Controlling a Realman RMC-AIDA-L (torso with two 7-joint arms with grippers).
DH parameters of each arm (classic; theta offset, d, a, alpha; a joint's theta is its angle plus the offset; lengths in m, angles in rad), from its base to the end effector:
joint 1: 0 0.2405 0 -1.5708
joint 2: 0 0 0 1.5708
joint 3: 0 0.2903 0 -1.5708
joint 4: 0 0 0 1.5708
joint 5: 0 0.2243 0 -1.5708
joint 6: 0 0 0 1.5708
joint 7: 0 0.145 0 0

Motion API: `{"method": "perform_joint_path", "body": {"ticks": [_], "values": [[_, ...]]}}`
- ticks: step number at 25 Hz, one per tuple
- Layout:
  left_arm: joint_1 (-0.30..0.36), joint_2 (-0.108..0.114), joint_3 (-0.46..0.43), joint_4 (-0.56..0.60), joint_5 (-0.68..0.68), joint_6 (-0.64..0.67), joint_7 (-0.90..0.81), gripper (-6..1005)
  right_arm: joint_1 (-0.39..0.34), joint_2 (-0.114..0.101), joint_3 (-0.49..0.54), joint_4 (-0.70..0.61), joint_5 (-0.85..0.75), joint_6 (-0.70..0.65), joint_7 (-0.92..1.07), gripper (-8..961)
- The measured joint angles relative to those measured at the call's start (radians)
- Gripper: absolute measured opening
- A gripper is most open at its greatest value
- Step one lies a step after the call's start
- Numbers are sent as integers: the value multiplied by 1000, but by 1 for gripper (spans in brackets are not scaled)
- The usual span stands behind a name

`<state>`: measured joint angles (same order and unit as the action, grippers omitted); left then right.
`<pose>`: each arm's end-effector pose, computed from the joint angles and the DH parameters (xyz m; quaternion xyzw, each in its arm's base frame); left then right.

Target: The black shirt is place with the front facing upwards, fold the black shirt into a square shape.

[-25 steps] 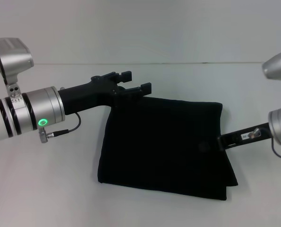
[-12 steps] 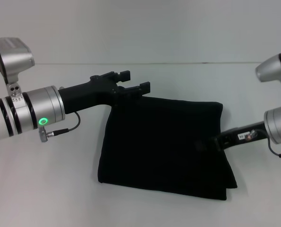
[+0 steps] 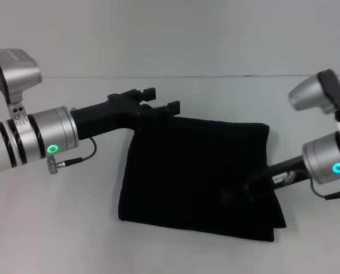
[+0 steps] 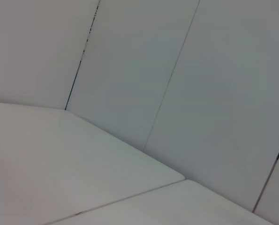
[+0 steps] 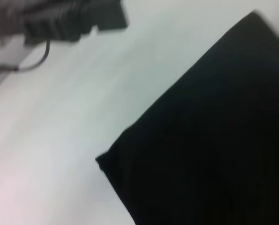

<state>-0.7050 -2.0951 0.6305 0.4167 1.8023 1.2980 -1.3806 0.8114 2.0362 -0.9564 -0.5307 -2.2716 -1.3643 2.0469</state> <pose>-0.2513 0.4178 -0.0472 -0.8814 -0.2809 -0.3289 0.1899 0.2486 0.4116 -0.0625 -0.9177 0.3948 0.0239 0.0382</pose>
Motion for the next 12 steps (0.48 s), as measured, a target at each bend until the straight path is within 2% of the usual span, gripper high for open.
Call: {"method": "perform_joint_path", "body": {"ticks": [5,12], "values": [[3,-1,0,-1,0,0,0,874,3,11,-82,21,0,71,29,-1],[3,0,0,0,0,5,-1,874,-47,7,-11,-58,20,47,3,-1]]}}
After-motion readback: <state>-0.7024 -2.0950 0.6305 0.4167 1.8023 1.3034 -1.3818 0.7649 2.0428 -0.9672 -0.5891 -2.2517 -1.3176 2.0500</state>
